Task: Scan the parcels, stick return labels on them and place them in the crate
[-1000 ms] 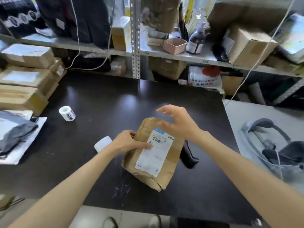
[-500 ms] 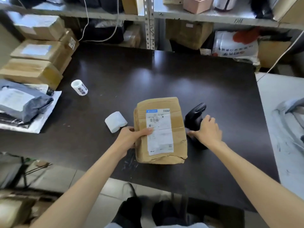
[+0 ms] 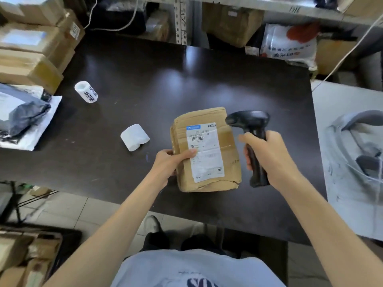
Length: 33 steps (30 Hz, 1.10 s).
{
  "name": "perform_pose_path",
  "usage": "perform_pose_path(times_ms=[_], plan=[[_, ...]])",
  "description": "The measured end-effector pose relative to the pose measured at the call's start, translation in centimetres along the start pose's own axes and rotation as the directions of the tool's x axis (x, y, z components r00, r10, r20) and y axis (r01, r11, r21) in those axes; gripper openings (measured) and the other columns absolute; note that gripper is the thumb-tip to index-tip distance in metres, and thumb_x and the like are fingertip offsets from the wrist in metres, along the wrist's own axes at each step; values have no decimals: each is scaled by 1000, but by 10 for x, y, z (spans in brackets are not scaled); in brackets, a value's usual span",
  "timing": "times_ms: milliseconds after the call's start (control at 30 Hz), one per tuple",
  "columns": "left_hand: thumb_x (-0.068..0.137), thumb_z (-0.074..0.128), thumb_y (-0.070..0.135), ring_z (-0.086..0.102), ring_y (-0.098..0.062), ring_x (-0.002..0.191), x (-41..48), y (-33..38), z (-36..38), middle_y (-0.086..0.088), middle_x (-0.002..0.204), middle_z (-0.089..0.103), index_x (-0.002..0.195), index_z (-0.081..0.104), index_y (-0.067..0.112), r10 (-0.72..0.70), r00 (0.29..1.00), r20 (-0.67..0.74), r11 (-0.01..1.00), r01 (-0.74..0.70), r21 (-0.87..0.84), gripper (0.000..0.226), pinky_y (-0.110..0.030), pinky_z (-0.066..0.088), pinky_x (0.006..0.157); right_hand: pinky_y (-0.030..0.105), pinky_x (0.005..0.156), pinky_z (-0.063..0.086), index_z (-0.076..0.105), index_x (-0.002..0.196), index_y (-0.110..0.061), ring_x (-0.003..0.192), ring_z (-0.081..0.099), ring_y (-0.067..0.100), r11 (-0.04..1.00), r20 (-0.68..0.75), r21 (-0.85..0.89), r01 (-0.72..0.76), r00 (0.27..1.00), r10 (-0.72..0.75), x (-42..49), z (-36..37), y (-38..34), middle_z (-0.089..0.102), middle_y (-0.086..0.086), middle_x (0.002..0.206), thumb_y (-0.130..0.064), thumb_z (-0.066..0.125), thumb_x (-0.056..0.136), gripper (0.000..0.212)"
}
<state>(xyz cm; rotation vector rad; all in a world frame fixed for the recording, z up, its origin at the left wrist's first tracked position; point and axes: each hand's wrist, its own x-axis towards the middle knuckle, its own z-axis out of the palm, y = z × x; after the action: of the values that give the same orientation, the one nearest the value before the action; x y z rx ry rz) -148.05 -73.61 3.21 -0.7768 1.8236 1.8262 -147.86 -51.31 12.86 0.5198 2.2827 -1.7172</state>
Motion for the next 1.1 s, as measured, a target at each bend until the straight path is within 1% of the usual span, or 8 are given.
perform_pose_path(times_ms=[100,200,267,400,600,733,900,1100], plan=[[62,87,40,70,-12,88,-1,3,7,5,96,73,102,61,21,15,1000,-21,1000,-15,-25,51,-27,50,61,33,50,40,51,70,-11,45,45,22,999,61,-35,29,998,-26,-31,14,-8,49,9,56,-17,60,86,19],[60,88,42,70,-11,89,2,5,5,4,100,73,108,61,19,23,999,-30,999,-24,-35,60,-27,51,62,31,45,41,53,75,-11,38,46,20,999,113,-32,19,993,-15,-46,21,-12,52,8,55,-16,59,89,16],[60,88,42,69,-11,89,4,5,2,5,99,73,106,60,20,18,999,-34,999,-19,-28,58,-27,52,62,31,45,43,56,79,-9,39,49,20,999,138,-43,15,990,-9,-51,24,-14,55,9,57,-19,59,90,15],[60,87,44,69,-8,84,9,3,-1,8,93,72,96,60,24,22,999,-32,1000,-22,3,49,-22,50,57,30,45,45,56,76,-11,39,50,18,998,159,-57,24,987,-14,-57,29,-17,55,6,52,-21,60,91,19],[64,85,47,65,-5,80,12,3,-4,11,90,68,92,55,28,9,1000,-21,999,-8,50,45,-22,47,55,29,46,46,57,81,-13,43,51,18,999,161,-47,-2,987,9,-60,35,-19,58,6,57,-22,60,94,16],[64,85,46,63,-6,82,14,3,-7,11,92,66,99,55,25,-20,999,-25,998,22,61,50,-24,46,57,31,49,47,57,83,-13,44,52,20,999,156,-54,-2,988,10,-60,36,-22,59,8,61,-23,60,94,15],[63,85,49,66,-5,80,14,1,-9,12,90,69,93,56,29,-15,1000,-15,998,15,64,46,-21,46,53,29,47,47,58,82,-12,43,52,19,998,161,-60,-10,987,20,-61,35,-23,58,8,60,-23,59,94,17],[65,84,48,67,-8,84,16,5,-8,11,92,69,92,56,29,-14,1000,10,995,13,100,43,-25,48,58,29,46,47,58,84,-11,43,52,17,1000,146,-13,1,989,1,-57,36,-21,58,7,60,-22,61,93,15]])
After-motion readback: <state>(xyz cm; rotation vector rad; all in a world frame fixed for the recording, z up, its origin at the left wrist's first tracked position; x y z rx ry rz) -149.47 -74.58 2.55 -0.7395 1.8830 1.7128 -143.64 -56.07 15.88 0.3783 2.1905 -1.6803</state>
